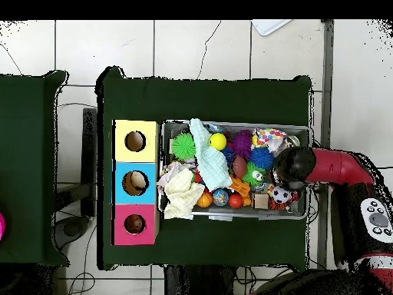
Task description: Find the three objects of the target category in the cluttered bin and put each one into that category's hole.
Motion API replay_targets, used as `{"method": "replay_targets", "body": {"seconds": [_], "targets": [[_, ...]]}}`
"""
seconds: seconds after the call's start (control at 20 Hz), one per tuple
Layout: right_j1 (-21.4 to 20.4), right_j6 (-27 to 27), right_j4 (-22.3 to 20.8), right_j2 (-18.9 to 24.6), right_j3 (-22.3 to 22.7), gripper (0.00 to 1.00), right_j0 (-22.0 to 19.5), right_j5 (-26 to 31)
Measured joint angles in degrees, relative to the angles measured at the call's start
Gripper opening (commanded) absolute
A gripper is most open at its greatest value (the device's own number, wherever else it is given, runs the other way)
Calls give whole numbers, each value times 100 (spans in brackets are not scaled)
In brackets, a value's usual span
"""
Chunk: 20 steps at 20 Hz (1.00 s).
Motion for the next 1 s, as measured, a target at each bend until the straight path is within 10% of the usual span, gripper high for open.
{"method": "replay_targets", "body": {"seconds": [1.0], "targets": [[387, -21, 0, 97, -268, 100, -18, 151]]}}
